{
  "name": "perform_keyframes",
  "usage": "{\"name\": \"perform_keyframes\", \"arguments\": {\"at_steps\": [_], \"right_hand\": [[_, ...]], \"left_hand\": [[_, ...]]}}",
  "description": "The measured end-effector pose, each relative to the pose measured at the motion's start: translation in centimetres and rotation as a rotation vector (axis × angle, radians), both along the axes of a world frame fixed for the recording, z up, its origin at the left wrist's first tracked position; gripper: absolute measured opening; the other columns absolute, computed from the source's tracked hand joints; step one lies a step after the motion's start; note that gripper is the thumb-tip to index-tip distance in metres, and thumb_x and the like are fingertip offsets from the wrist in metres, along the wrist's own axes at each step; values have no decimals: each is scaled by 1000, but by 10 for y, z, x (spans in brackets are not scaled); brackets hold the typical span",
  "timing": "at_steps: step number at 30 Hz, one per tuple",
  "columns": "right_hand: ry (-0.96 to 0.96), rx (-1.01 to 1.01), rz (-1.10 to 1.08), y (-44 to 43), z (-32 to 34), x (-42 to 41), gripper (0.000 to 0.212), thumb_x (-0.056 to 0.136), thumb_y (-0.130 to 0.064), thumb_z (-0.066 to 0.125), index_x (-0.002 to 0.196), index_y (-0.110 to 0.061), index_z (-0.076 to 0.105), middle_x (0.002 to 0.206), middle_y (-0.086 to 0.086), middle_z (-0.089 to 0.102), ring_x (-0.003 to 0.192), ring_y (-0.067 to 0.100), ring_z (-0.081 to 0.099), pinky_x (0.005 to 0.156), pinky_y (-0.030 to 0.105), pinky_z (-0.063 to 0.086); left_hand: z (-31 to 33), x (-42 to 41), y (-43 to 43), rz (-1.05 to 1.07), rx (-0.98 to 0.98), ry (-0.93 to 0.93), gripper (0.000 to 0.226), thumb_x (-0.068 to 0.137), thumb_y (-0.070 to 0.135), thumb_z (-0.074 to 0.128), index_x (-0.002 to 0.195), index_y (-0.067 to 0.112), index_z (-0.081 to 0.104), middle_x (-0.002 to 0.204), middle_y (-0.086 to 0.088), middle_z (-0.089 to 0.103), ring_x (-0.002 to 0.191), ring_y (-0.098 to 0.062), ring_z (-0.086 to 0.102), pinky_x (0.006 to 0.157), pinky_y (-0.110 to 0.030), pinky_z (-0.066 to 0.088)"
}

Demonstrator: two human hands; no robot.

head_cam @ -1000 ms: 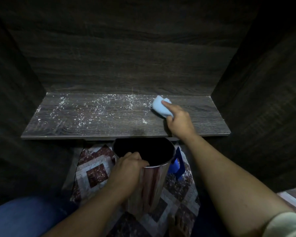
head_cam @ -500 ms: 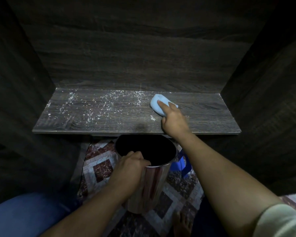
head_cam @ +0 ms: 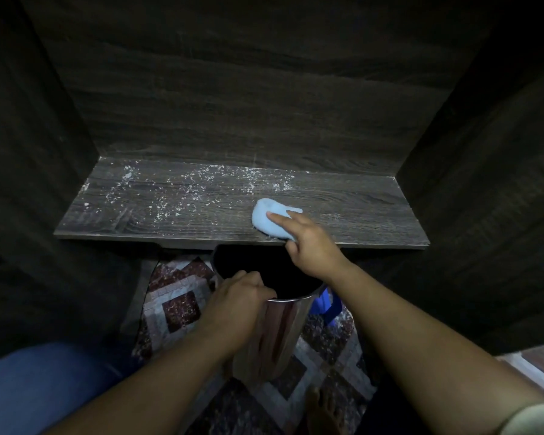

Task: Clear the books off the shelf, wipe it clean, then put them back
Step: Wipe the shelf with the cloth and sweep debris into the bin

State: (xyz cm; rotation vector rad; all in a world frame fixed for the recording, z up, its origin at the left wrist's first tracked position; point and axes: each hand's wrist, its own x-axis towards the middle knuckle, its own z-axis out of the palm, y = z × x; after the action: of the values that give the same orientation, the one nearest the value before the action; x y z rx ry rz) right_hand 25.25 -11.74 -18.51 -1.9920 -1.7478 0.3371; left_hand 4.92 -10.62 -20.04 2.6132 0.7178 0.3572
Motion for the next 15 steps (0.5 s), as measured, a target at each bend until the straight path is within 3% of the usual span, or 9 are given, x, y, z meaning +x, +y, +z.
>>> {"name": "perform_keyframes", "arguments": {"at_steps": [7, 11, 15], "right_hand": [[61, -35, 124, -10, 17, 0, 64, 80, 8, 49, 137, -21, 54, 138, 9, 53, 131, 23, 43, 108, 16, 25], [106, -148, 153, -11, 36, 9, 56, 87, 3, 47, 130, -31, 59, 139, 1, 53, 129, 15, 45, 106, 17, 30], [152, 18, 58, -11, 46, 9, 56, 84, 6, 49, 130, -25, 61, 136, 1, 56, 122, 11, 50, 96, 1, 28]], "left_hand": [[1, 2, -2, 14, 4, -2, 24, 73, 12, 69, 92, 26, 74, 80, 2, 54, 80, -21, 53, 64, -32, 48], [2, -1, -1, 8, -3, -3, 25, 70, 13, 75, 90, 27, 75, 78, 3, 54, 78, -20, 54, 61, -29, 46], [3, -4, -1, 6, -17, -6, 25, 77, 16, 71, 98, 28, 74, 83, 3, 54, 83, -20, 52, 66, -32, 47]]}}
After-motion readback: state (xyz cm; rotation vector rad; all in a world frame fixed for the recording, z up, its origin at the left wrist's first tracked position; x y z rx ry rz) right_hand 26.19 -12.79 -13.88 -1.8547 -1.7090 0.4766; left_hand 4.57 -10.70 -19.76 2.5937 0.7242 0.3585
